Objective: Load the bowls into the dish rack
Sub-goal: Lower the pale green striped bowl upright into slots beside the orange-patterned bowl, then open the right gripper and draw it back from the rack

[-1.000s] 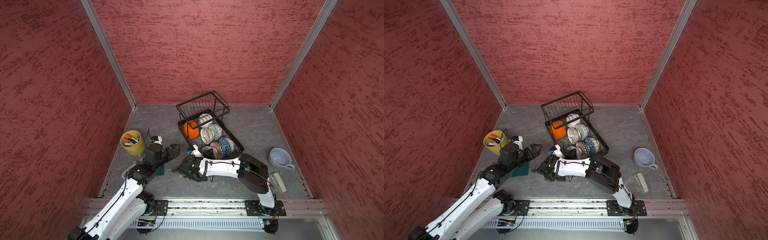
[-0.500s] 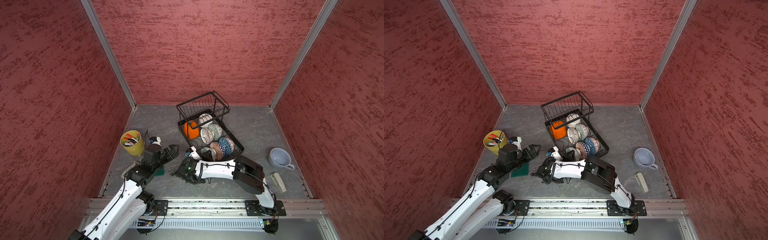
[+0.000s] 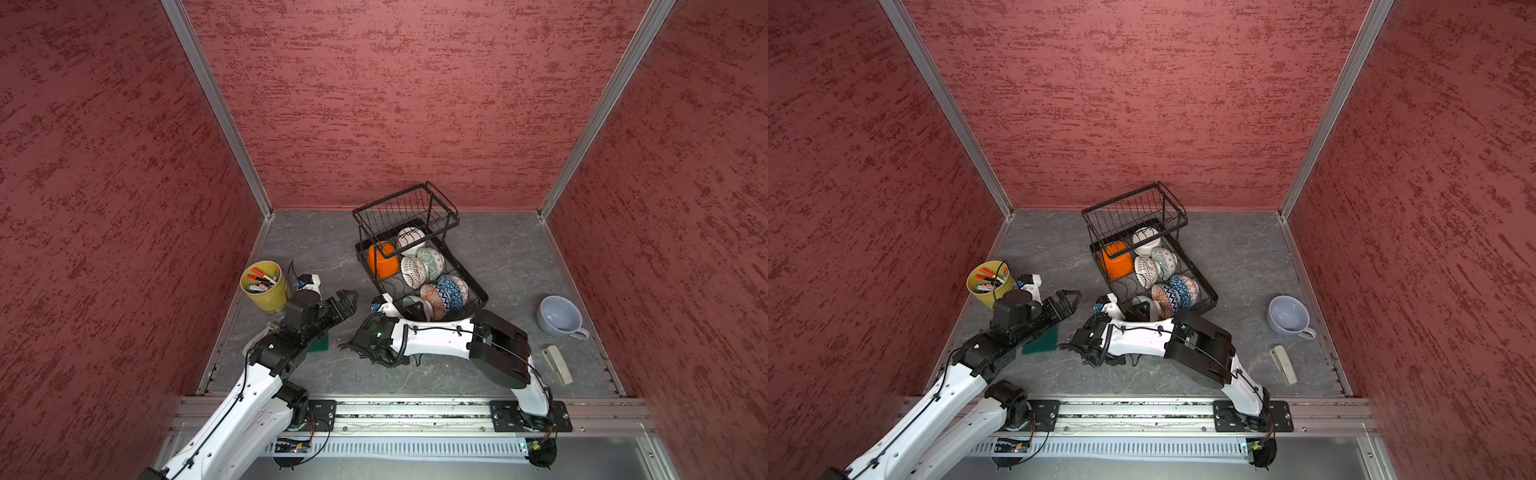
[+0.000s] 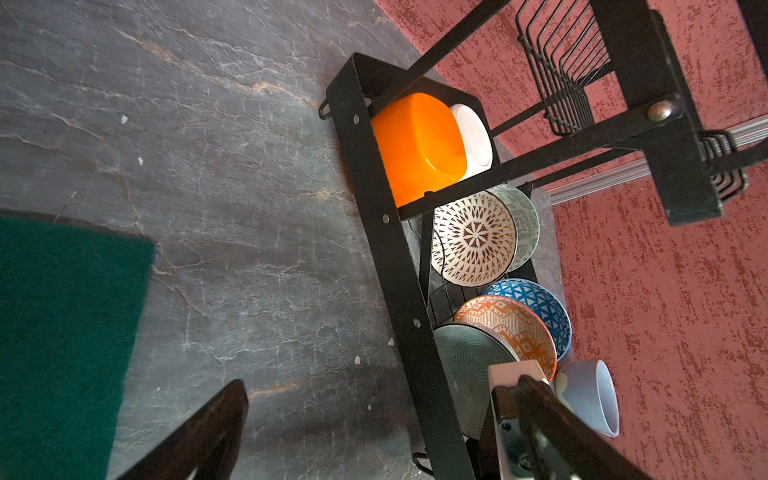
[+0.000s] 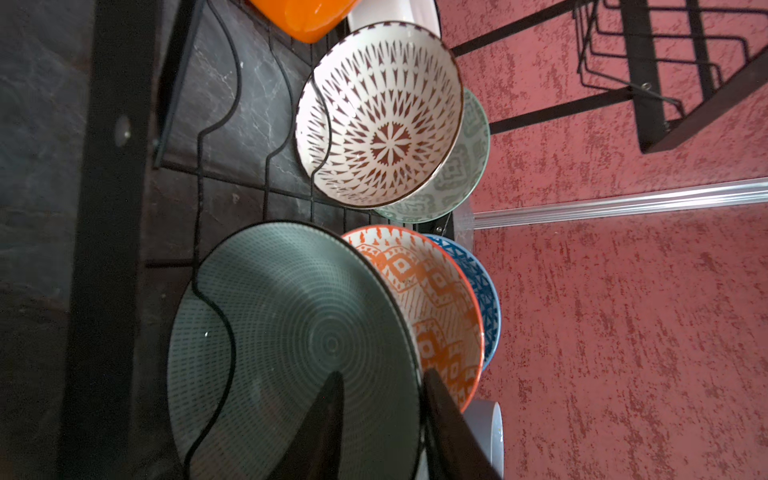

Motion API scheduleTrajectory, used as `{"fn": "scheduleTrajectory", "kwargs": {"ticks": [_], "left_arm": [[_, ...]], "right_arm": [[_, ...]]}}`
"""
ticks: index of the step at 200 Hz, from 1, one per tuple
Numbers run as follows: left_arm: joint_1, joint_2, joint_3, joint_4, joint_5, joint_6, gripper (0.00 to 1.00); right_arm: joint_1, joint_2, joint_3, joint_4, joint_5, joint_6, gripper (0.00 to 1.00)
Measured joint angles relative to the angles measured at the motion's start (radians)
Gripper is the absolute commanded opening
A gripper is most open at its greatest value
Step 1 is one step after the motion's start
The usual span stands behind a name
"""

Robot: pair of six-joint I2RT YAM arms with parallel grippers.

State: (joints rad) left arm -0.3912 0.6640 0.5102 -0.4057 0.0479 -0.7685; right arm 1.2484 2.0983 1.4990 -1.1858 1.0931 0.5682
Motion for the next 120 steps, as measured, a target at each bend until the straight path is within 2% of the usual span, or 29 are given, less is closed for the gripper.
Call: {"fn": "scheduleTrajectory", "kwargs": {"ticks": [32,120], "left_arm": [[0.002,0.000,0.000,-0.005,0.000,0.001,0.99],[0.011,0.039,0.005,-0.015,0.004,0.023,1.00]], "right_arm": [[-0.003,-0.019,0.000,0.018,-0.050,0.000,0.53],[-0.043,-0.152,-0.002,0.105,-0.147,-0.035,0.66]]}}
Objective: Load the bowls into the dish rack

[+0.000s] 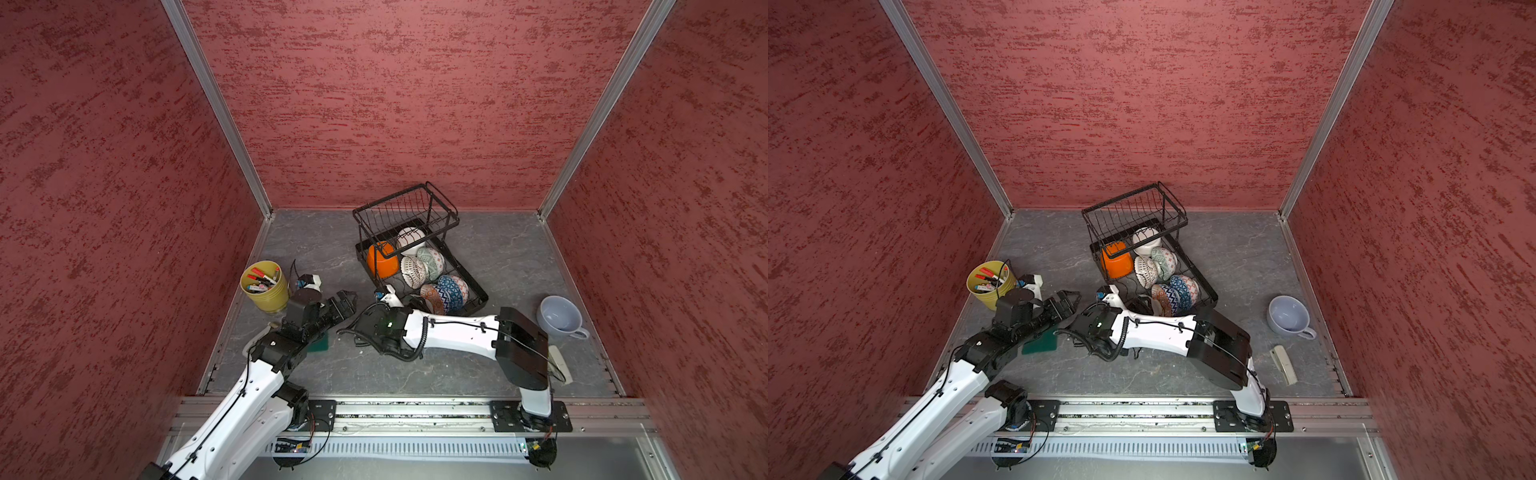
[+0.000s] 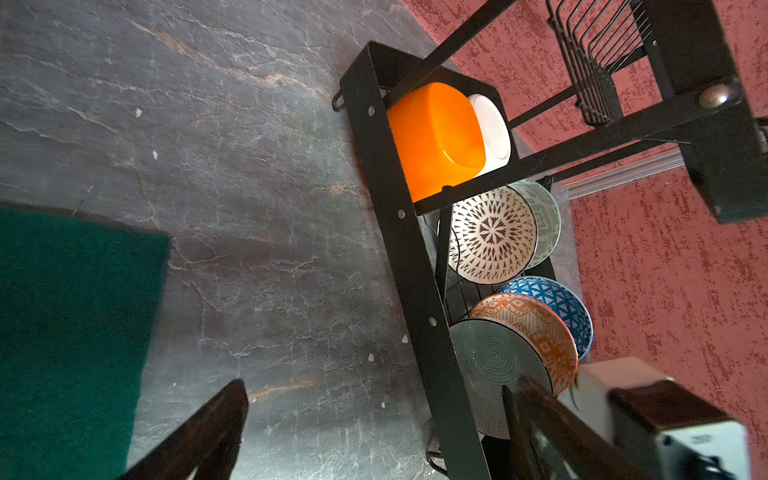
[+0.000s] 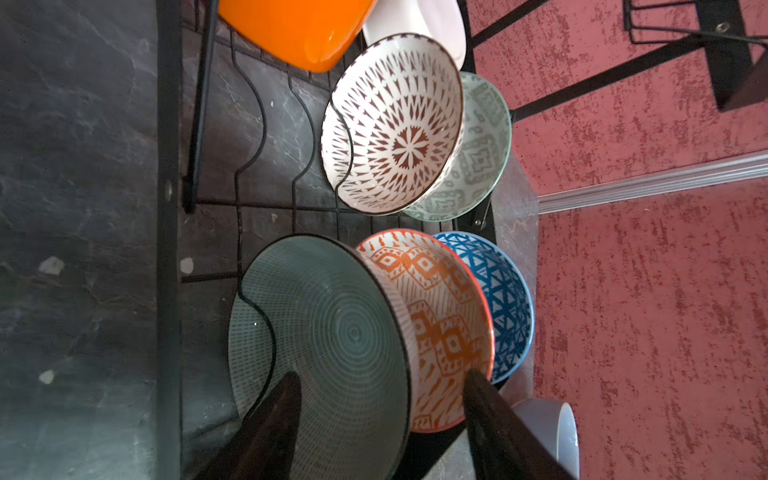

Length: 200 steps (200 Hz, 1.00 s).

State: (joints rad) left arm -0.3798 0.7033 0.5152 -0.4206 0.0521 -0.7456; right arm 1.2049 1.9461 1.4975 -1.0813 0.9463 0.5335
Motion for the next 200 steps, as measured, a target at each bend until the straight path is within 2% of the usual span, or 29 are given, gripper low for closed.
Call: {"fn": "scheduleTrajectory", "kwargs": {"ticks": [27,72,116,149,174,200], "left_arm": [[0.005,0.019,0.011,-0.019,0.002,0.019,1.00],[0.011,0.105,0.101,-0.097,-0.025,0.079,1.00],[0.013,0.203,0.190,-0.151,-0.093,0.178,1.00],[0.013,0.235,0.205,-0.153,-0.180,0.275,0.99],[0.016,0.236,0.187,-0.090,-0.222,0.357,0.99],[0.027,0.240,0.147,0.003,-0.235,0.430,1.00]], "right_arm": [[-0.019,-0.077,-0.024,0.051,-0.032,-0.015,0.72],[-0.145,-0.312,-0.158,0.154,-0.116,-0.032,0.99],[-0.350,-0.516,-0.299,0.232,-0.163,-0.044,0.99],[-0.553,-0.632,-0.413,0.317,-0.240,-0.093,0.99],[-0.739,-0.701,-0.506,0.433,-0.339,-0.159,0.99],[-0.884,-0.719,-0.591,0.576,-0.426,-0.235,0.99]]}}
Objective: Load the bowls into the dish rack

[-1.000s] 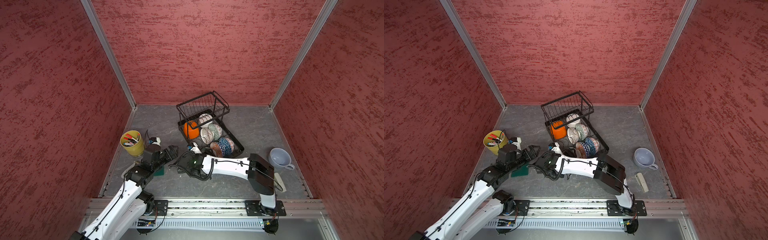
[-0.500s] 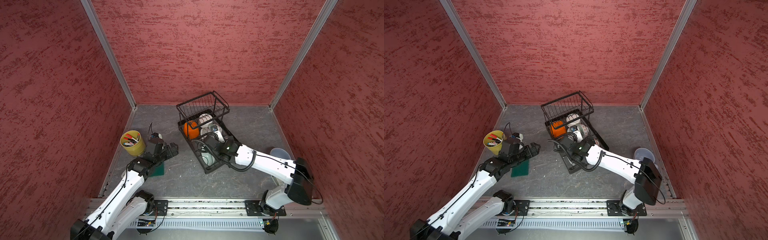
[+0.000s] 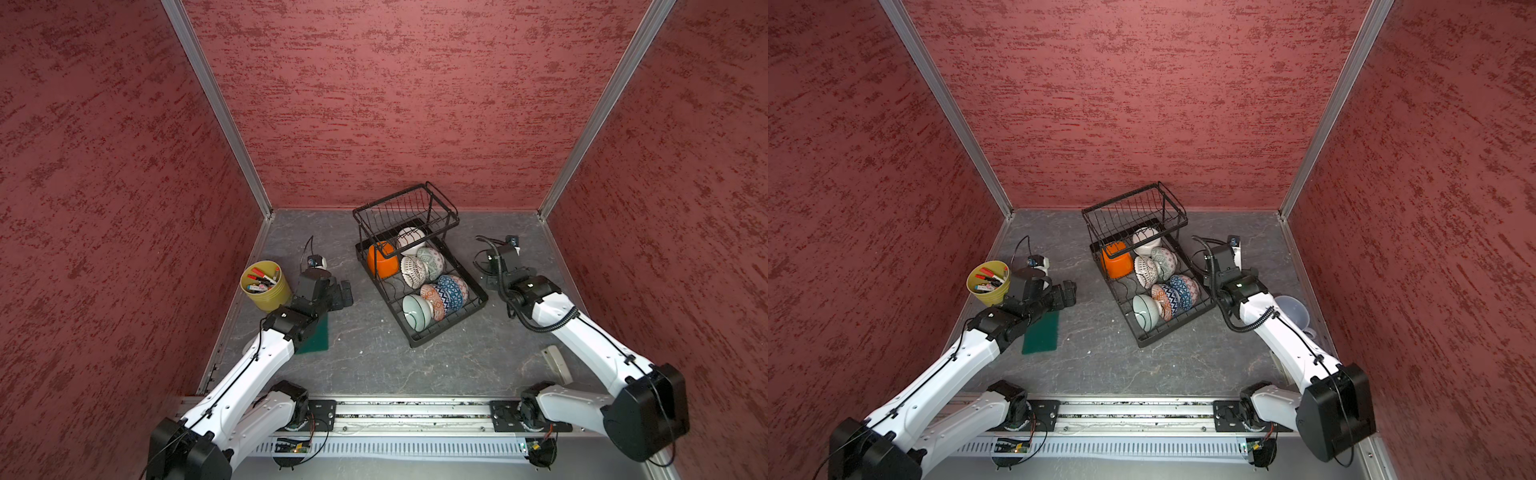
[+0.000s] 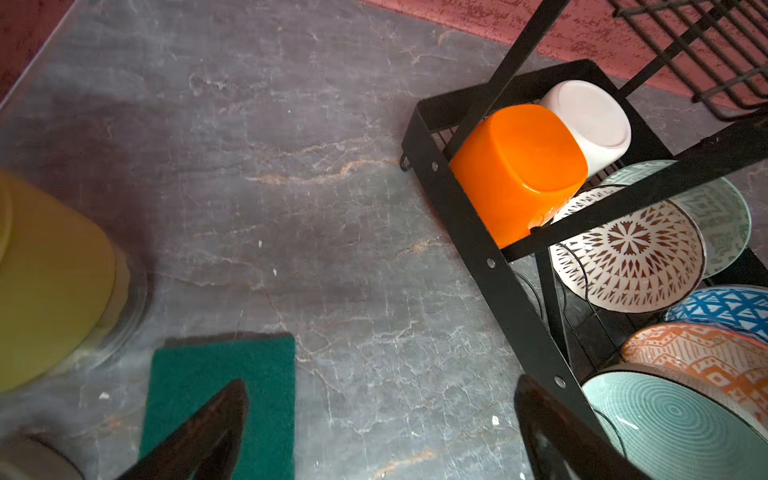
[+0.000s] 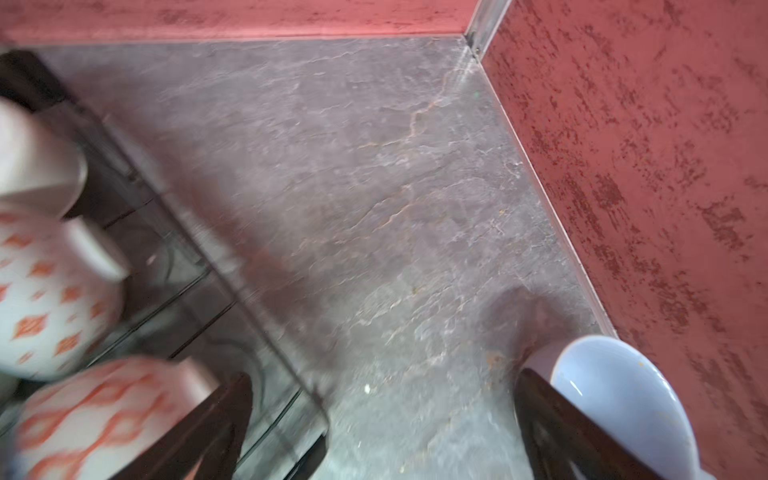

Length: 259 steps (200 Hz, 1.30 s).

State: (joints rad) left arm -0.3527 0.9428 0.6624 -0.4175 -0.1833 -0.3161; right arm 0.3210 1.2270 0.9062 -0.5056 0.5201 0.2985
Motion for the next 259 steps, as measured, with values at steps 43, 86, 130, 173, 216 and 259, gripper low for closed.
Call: {"fn": "scheduleTrajectory", "kwargs": {"ticks": [43,86,130,173,216,259], "left_arm": [[0.069,0.013,-0.055,0.131,0.010,0.079,0.99],[0.158,0.012,-0.113,0.230,0.054,0.124,1.00],[0.231,0.000,-0.170,0.326,0.070,0.138,0.99],[0.291,0.009,-0.211,0.414,0.104,0.146,1.00],[0.317,0.058,-0.213,0.515,0.129,0.179,0.99],[0.339,0.160,-0.264,0.722,0.122,0.219,0.99]], "right_arm": [[-0.126,0.037,-0.151,0.308,-0.090,-0.135,0.99],[-0.238,0.118,-0.262,0.619,-0.184,-0.218,0.99],[-0.262,0.240,-0.306,0.910,-0.230,-0.269,0.99],[-0.269,0.307,-0.409,1.146,-0.264,-0.306,0.99],[-0.315,0.309,-0.467,1.292,-0.333,-0.302,0.99],[-0.346,0.303,-0.618,1.518,-0.415,-0.297,0.99]]}}
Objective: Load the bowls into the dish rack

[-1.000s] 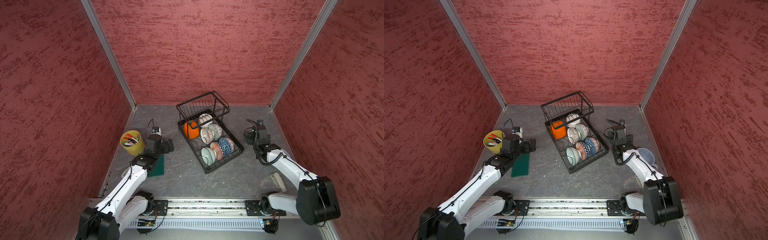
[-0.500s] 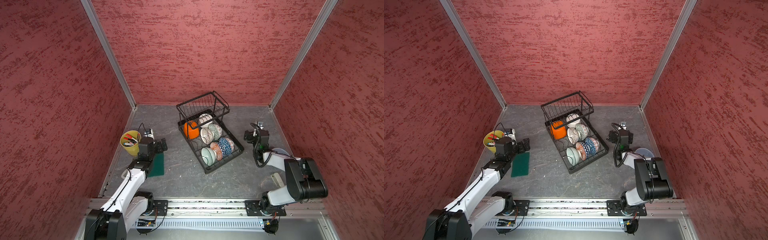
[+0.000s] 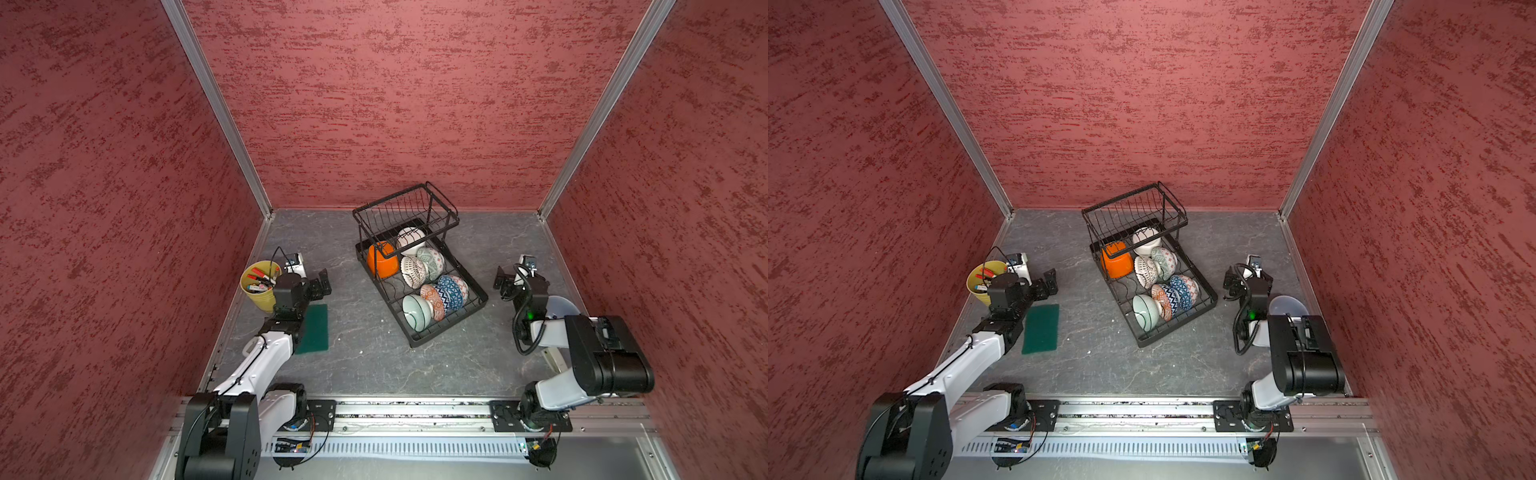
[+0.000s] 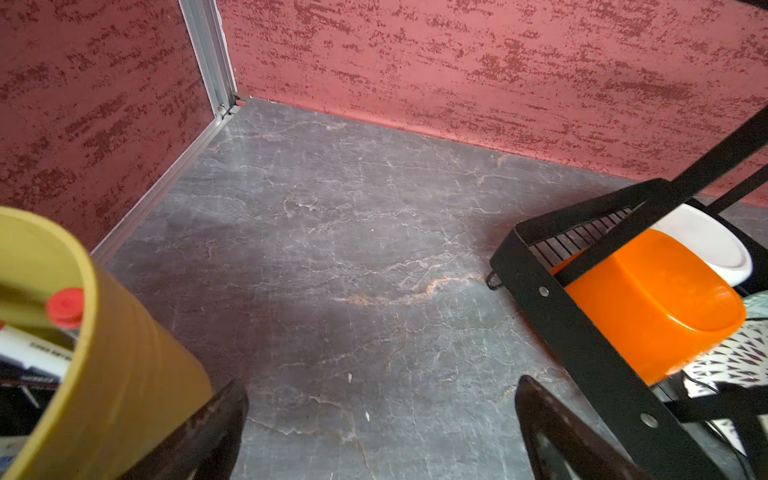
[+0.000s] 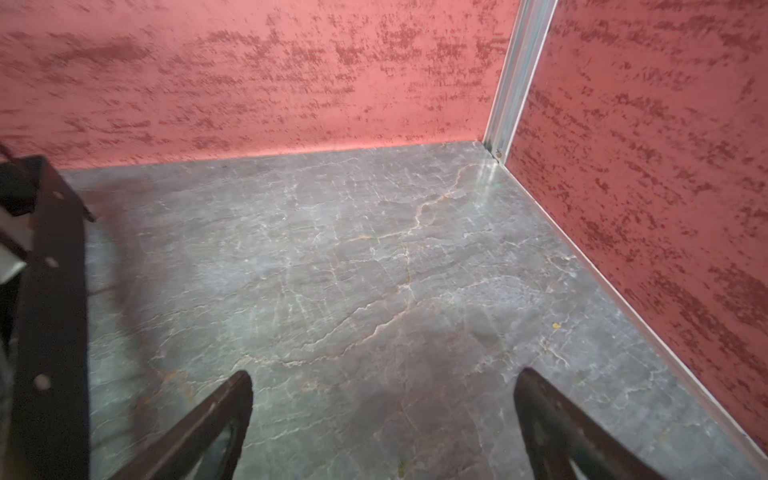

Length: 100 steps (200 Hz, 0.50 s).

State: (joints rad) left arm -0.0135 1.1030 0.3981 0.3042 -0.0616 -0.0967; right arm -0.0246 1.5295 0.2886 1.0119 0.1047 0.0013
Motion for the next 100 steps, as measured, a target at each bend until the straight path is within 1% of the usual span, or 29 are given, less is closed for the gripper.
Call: {"fn": "scheduleTrajectory", "kwargs": {"ticks": [16,33,51,77,100], "left_arm": [[0.012,0.069,-0.016,0.093,0.001,0.011,0.99],[0.021,0.144,-0.026,0.190,0.007,0.024,0.99],[0.034,0.217,-0.030,0.277,0.029,0.028,0.99],[0.052,0.282,-0.033,0.384,0.057,0.043,1.00],[0.064,0.397,-0.034,0.514,0.064,0.046,1.00]], "right_arm": [[0.001,0.008,-0.060,0.083,-0.021,-0.001,0.99],[0.000,0.015,-0.076,0.128,-0.027,-0.001,0.99],[0.000,0.016,-0.058,0.142,-0.025,0.002,0.99],[0.000,0.016,-0.027,0.146,-0.011,0.012,0.99],[0.000,0.017,-0.024,0.146,0.012,0.021,0.99]]}}
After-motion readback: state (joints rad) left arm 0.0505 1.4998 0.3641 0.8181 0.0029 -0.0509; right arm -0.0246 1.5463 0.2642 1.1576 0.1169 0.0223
